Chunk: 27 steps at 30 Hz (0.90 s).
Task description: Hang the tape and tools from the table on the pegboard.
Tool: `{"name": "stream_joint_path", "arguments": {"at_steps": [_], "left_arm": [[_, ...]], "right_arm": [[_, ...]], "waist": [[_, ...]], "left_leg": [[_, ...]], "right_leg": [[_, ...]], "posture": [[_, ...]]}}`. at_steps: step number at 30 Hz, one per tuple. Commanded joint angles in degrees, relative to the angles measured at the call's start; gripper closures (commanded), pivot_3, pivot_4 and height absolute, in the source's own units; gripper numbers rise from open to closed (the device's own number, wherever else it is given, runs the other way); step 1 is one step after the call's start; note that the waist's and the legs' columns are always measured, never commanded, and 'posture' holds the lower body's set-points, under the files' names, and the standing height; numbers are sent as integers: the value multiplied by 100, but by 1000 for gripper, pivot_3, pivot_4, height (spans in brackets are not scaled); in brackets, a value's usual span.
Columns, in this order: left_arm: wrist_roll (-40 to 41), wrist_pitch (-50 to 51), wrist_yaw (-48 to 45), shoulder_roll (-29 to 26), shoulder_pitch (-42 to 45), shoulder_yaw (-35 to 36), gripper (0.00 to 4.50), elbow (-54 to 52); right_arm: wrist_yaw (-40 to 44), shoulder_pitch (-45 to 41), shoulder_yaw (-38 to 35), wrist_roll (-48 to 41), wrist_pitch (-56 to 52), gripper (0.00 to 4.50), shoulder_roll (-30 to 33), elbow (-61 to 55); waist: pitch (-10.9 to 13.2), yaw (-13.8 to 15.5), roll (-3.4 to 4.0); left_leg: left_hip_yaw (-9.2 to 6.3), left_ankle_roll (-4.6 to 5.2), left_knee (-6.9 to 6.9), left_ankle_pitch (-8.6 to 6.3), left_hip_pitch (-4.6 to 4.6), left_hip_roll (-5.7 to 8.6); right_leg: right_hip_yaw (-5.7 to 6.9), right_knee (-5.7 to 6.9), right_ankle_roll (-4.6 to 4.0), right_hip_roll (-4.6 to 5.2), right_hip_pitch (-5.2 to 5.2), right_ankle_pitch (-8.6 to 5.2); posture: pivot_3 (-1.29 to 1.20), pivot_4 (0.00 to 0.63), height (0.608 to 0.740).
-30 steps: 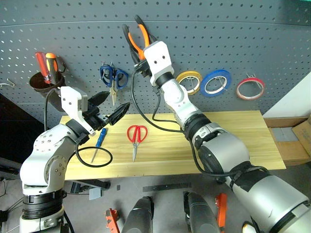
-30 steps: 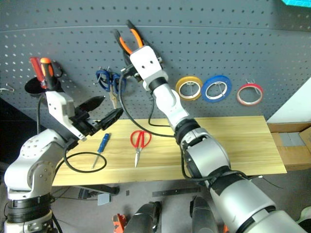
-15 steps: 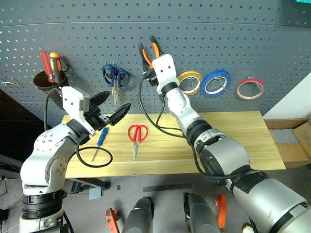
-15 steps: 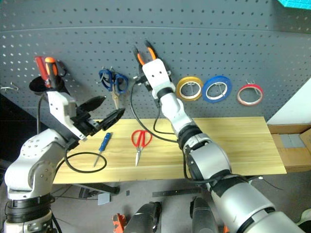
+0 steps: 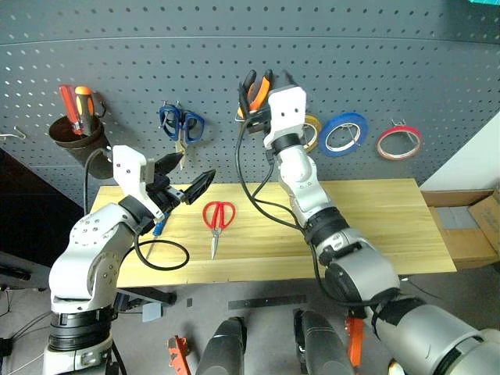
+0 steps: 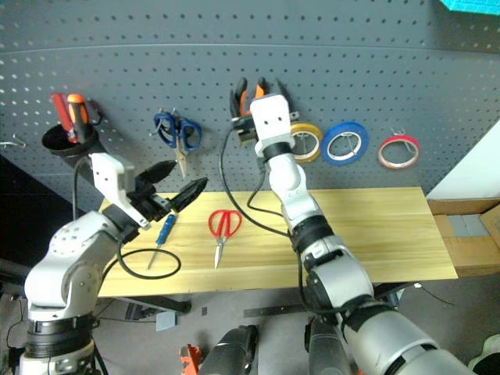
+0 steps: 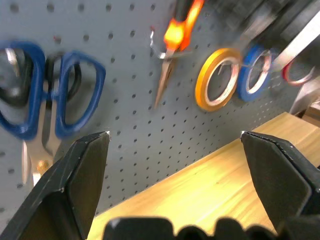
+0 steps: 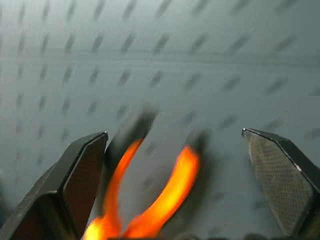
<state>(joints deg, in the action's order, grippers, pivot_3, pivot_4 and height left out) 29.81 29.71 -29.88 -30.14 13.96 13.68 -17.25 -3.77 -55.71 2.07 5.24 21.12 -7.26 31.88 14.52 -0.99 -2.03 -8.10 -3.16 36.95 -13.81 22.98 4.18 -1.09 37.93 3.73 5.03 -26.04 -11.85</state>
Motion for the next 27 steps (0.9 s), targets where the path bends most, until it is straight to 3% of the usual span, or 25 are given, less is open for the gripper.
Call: {"name": "stream_joint_path", "arguments": {"at_steps": [1,7,12,20,27], "left_arm": [[-181,152,260,57,-205,-128,0,-108],[-307,400,312,128,-442,-424,0,-27],[-913,1039,965,190,-284,-881,0,491],[-1626,1859,1459,325,266,-1454,0,1549],[-1918,1924,1499,827,691,-1804,0,2506]], "right_arm": [[646,857,389,-369,-1303,42,97,-2529],[1652,2263,797,-1235,-4056,42,711,-4994],[2259,2614,718,-2302,-6347,42,1374,-5971],[2046,2769,645,-2926,-8291,42,1595,-6455],[1986,2762,888,-3039,-8772,42,1632,-6610]], "waist": [[0,-10,0],[1,-78,1],[6,-101,9],[8,-117,8],[9,-119,9]], "left_leg": [[3,2,0,-2,2,0],[19,30,1,-19,-4,-8],[30,32,3,-19,-28,-62],[28,33,3,-19,-55,-72],[30,40,-1,-24,-43,-73]], "right_leg": [[0,-5,0,0,-1,0],[-2,-14,0,1,4,0],[12,-29,-1,-8,42,-2],[20,-40,2,-20,73,-3],[24,-76,1,-19,74,-1]], "posture": [[90,241,740],[38,258,740],[-3,268,740],[-28,283,740],[-39,291,740]]}}
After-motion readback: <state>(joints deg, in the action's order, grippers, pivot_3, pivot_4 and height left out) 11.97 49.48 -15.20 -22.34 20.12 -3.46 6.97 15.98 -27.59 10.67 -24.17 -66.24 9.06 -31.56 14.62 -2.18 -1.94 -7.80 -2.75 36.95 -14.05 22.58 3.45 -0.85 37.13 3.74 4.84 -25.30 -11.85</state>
